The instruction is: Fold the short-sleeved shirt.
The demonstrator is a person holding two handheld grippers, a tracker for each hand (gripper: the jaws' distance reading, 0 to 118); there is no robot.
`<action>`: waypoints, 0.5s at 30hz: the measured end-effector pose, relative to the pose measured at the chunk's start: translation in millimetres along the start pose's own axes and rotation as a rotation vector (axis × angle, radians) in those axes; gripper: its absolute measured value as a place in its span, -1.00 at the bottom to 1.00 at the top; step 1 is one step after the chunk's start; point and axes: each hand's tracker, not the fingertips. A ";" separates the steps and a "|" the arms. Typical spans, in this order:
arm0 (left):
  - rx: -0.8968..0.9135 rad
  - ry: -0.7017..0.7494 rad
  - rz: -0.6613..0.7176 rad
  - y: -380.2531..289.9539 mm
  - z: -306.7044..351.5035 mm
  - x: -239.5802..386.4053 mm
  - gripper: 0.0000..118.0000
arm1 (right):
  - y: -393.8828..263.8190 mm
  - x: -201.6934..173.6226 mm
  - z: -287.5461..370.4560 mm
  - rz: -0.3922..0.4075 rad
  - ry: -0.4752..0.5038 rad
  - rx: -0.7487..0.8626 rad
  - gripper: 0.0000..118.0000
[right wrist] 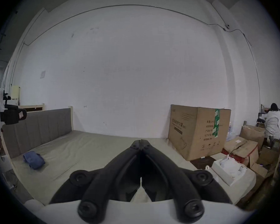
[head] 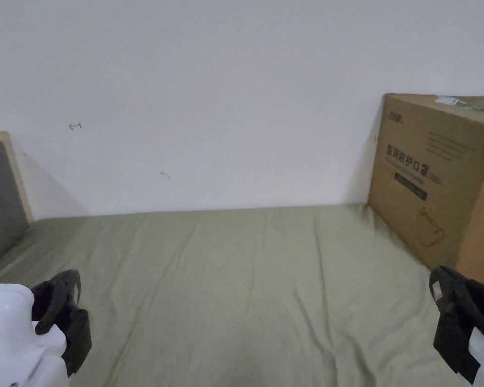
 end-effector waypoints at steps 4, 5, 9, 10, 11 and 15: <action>-0.008 0.023 -0.015 4.3 -4.2 -4.3 -1.00 | 3.4 -2.8 -6.8 -0.010 0.001 0.017 -1.00; -0.009 0.023 -0.015 4.9 -4.8 -6.1 -0.96 | 3.6 -4.1 -8.0 -0.009 0.000 0.020 -1.00; -0.037 0.053 0.031 7.2 -7.7 -16.0 0.39 | 6.3 -6.1 -14.5 -0.026 0.028 0.013 -0.48; -0.083 0.076 0.048 7.2 -13.8 -19.5 1.00 | 6.7 -6.7 -18.0 -0.034 0.038 -0.011 0.27; -0.014 0.053 0.064 -0.3 -13.3 -23.8 0.93 | 6.0 -8.6 -23.2 -0.035 0.027 -0.060 1.00; 0.001 0.098 0.074 -8.3 -18.2 -32.1 1.00 | 3.3 -6.5 -16.3 -0.025 0.070 -0.012 1.00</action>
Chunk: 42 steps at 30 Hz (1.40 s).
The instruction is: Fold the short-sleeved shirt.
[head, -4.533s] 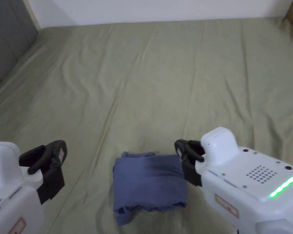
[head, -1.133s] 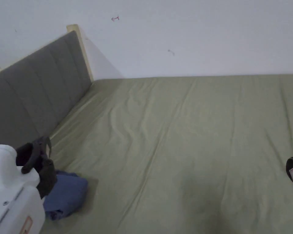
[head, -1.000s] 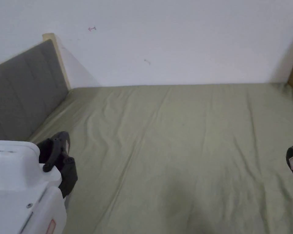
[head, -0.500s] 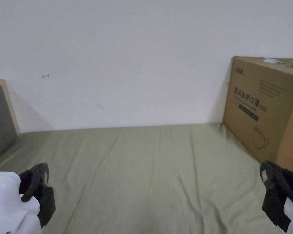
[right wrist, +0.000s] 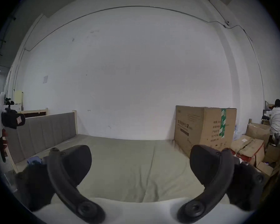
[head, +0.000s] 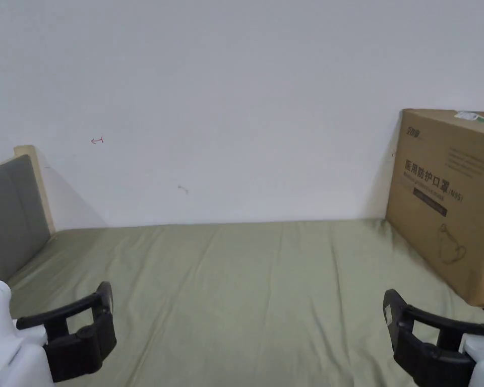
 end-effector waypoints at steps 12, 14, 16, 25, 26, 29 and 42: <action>0.033 0.073 -0.030 3.3 21.2 1.8 1.00 | 23.9 -4.7 3.2 -0.057 -0.087 0.014 1.00; 0.034 0.077 -0.028 7.6 21.5 0.8 1.00 | 23.7 -7.3 1.3 -0.022 -0.117 -0.011 1.00; 0.036 0.087 -0.044 5.0 24.0 3.5 1.00 | 21.6 -12.1 -0.1 0.050 -0.159 -0.026 1.00; 0.025 0.074 -0.108 5.6 28.4 15.0 1.00 | 23.2 -15.4 -1.6 -0.015 -0.089 -0.071 1.00; 0.026 0.071 -0.112 8.5 23.4 13.8 1.00 | 24.4 -13.7 -2.1 -0.020 -0.070 -0.089 1.00; 0.025 0.062 -0.120 7.1 28.3 18.1 1.00 | 28.7 -12.9 1.0 -0.033 -0.057 -0.089 1.00; 0.022 0.063 -0.155 9.8 18.6 17.3 1.00 | 25.3 -31.9 5.6 0.115 -0.190 0.066 1.00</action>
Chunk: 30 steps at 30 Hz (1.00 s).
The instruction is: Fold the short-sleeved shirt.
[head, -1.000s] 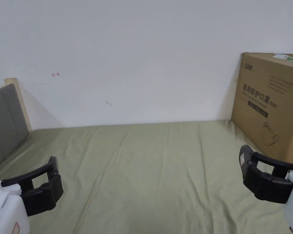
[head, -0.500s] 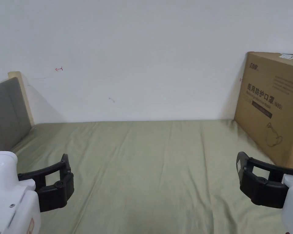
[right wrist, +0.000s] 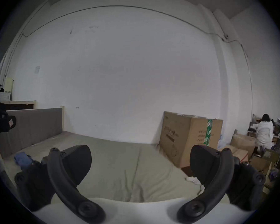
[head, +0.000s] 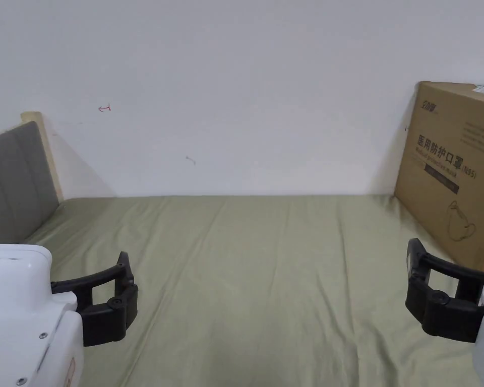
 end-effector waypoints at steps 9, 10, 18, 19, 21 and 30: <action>0.013 0.002 -0.016 2.2 -0.9 -0.9 1.00 | 6.3 3.2 -4.3 -0.040 -0.008 0.020 1.00; 0.014 0.002 -0.018 2.4 -0.4 -0.8 1.00 | 6.2 3.2 -4.5 -0.035 -0.001 0.023 1.00; 0.018 -0.003 -0.018 1.7 -3.3 1.8 1.00 | 2.9 -5.0 -5.4 0.029 0.014 0.036 1.00; 0.021 -0.006 -0.018 1.5 -3.0 2.5 1.00 | 2.7 -5.4 -5.6 0.027 0.019 0.032 1.00; 0.027 -0.009 -0.019 0.6 -3.6 3.7 1.00 | 2.1 -5.5 -6.6 0.024 0.023 0.029 1.00; 0.035 -0.002 -0.014 1.6 -4.3 1.6 1.00 | 2.3 -4.3 -6.8 0.005 0.029 0.033 1.00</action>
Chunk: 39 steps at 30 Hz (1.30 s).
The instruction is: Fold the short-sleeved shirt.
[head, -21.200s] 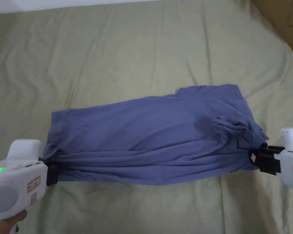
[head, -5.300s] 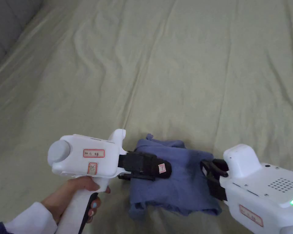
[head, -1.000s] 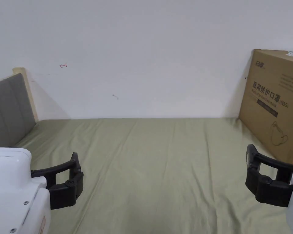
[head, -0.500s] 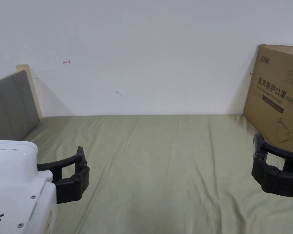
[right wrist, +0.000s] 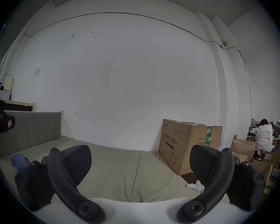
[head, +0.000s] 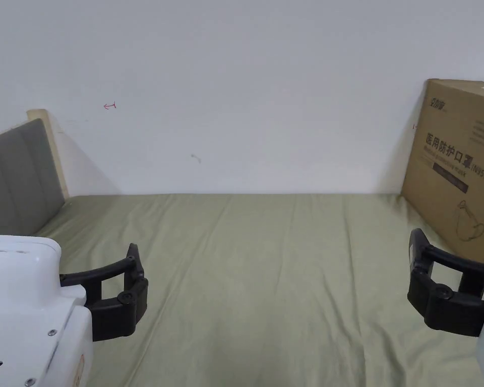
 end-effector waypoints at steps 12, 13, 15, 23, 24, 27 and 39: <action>0.013 0.008 0.000 1.3 0.4 -2.1 1.00 | 0.2 0.6 -1.9 -0.019 0.005 -0.023 1.00; 0.013 0.009 -0.005 1.4 0.2 -1.8 1.00 | -0.2 1.0 -2.2 -0.019 0.005 -0.026 1.00; 0.014 0.008 -0.009 1.3 -0.2 -1.3 1.00 | -0.5 1.1 -2.7 -0.019 0.006 -0.030 1.00; 0.016 0.001 -0.011 1.8 -0.6 0.4 1.00 | -1.2 -2.0 -2.8 0.001 0.016 -0.022 1.00; 0.016 0.001 -0.012 1.8 -0.6 0.5 1.00 | -1.0 -2.2 -2.8 0.002 0.018 -0.021 1.00; 0.017 0.001 -0.013 2.1 -0.6 0.6 1.00 | -1.0 -3.2 -2.8 0.007 0.020 -0.017 1.00; 0.020 -0.001 0.000 1.4 -2.3 0.2 1.00 | 6.1 -7.3 4.6 -0.097 0.064 -0.004 1.00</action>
